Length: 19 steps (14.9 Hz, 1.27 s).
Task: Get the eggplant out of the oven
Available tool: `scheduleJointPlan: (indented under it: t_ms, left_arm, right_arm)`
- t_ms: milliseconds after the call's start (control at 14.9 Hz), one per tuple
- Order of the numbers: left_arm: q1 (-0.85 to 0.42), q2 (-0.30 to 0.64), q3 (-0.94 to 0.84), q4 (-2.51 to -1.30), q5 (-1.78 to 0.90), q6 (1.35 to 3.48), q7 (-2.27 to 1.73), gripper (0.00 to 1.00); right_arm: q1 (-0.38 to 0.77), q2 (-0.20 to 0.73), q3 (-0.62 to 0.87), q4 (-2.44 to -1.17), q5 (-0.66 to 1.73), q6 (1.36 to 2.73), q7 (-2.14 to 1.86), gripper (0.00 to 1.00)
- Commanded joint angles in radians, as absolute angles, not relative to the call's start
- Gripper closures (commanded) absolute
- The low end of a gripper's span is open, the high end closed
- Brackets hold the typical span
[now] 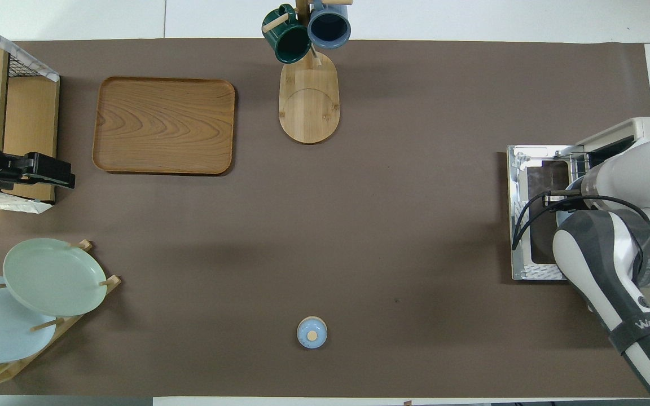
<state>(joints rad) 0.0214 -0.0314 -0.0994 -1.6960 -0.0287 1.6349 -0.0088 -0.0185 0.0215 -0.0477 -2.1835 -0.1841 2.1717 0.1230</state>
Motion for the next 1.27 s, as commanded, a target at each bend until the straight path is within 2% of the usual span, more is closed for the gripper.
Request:
scheduleJointPlan:
  t_ms: [0,134,201,335,736,1004,1204]
  left_arm:
    - [0.032,-0.038,-0.107,-1.695,-0.011,1.634,-0.017,0.0]
    - [0.032,-0.038,-0.107,-1.695,-0.011,1.634,-0.017,0.0]
    - [0.032,-0.038,-0.106,-1.695,-0.011,1.634,-0.017,0.0]
    - [0.032,-0.038,-0.107,-1.695,-0.011,1.634,-0.017,0.0]
    - [0.032,-0.038,-0.106,-1.695,-0.011,1.634,-0.017,0.0]
    - [0.032,-0.038,-0.106,-1.695,-0.011,1.634,-0.017,0.0]
    - [0.032,-0.038,-0.107,-1.695,-0.011,1.634,-0.017,0.0]
  right_arm:
    - [-0.028,-0.009,-0.041,-2.221,-0.19,2.2,0.152,0.68]
    - [-0.028,-0.018,-0.041,-2.239,-0.19,2.203,0.143,0.68]
    - [-0.028,-0.021,-0.041,-2.25,-0.19,2.209,0.141,0.75]
    - [-0.028,-0.023,-0.041,-2.252,-0.19,2.209,0.127,1.0]
    - [0.014,-0.02,-0.028,-2.218,-0.192,2.159,0.121,1.0]
    - [0.282,0.023,-0.014,-2.085,-0.189,2.063,0.319,1.0]
    - [0.452,0.148,-0.014,-1.895,-0.114,2.0,0.493,1.0]
